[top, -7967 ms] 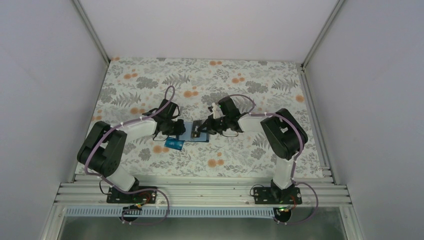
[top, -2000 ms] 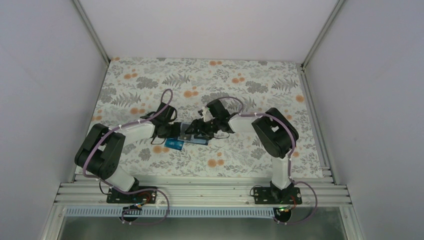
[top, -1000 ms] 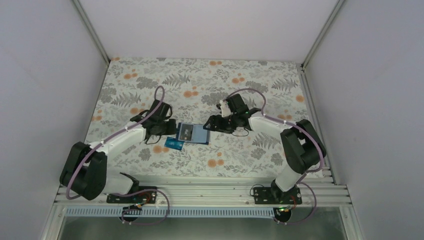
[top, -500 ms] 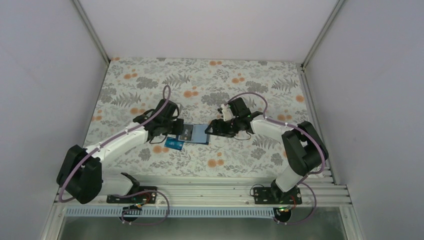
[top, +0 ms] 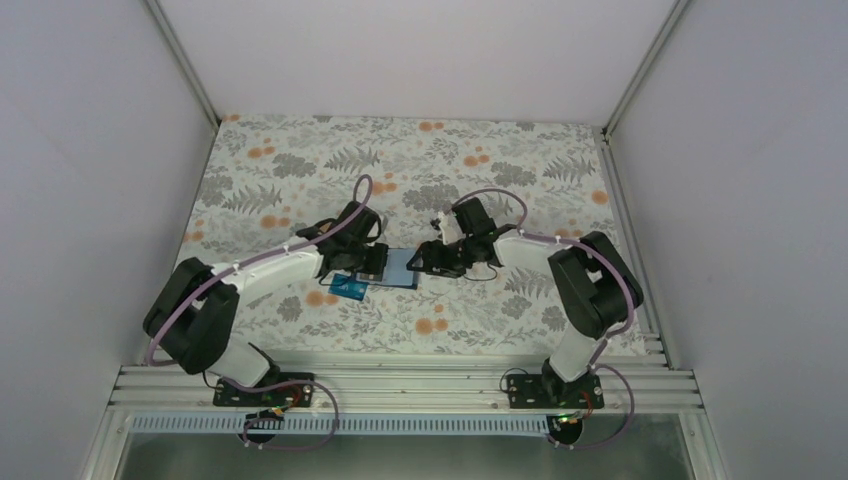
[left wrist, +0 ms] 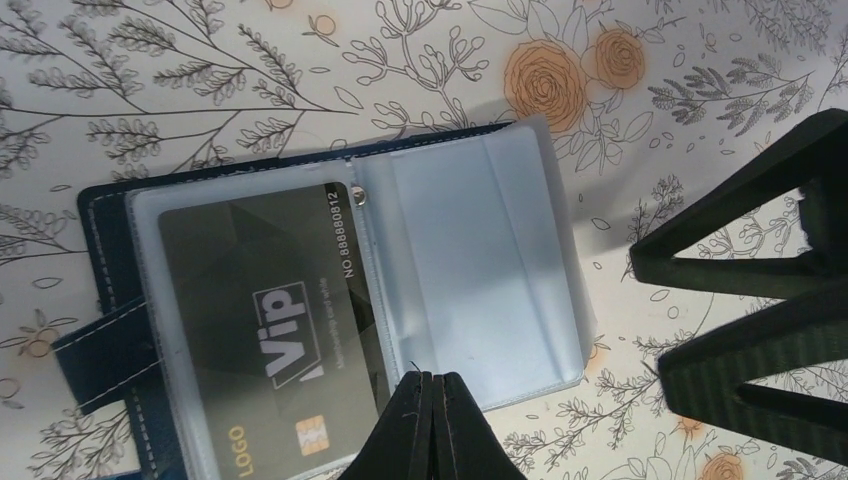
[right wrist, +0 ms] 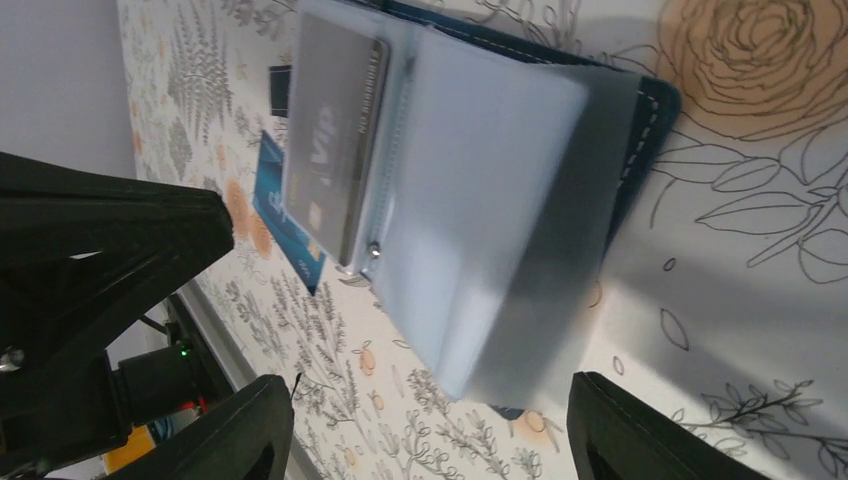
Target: Put the credit cards into the card holder
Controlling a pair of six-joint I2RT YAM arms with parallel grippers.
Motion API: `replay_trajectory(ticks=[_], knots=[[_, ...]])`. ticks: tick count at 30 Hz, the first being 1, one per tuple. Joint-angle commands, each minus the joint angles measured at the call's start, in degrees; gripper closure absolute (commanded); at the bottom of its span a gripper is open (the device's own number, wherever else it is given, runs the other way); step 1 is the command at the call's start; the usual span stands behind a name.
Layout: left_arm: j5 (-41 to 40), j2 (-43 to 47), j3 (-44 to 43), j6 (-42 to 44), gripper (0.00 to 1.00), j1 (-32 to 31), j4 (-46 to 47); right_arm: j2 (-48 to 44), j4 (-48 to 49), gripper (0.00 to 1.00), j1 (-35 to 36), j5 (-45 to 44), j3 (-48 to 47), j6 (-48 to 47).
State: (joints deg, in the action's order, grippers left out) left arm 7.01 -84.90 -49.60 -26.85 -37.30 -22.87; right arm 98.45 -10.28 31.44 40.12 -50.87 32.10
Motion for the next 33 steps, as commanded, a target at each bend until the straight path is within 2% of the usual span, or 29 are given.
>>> replay_trajectory(ticks=[1, 19, 33], knots=[[1.8, -1.6, -0.1, -0.9, 0.98, -0.3, 3.0, 2.4, 1.7, 0.30, -0.3, 0.2, -1.0, 0.0], [3.0, -6.8, 0.8, -0.3, 0.98, -0.2, 5.8, 8.3, 2.1, 0.27, -1.9, -3.5, -7.1, -5.2], [2.8, -7.3, 0.9, -0.2, 0.97, -0.3, 5.5, 12.5, 5.5, 0.30, -4.2, 4.4, -10.9, -10.5]])
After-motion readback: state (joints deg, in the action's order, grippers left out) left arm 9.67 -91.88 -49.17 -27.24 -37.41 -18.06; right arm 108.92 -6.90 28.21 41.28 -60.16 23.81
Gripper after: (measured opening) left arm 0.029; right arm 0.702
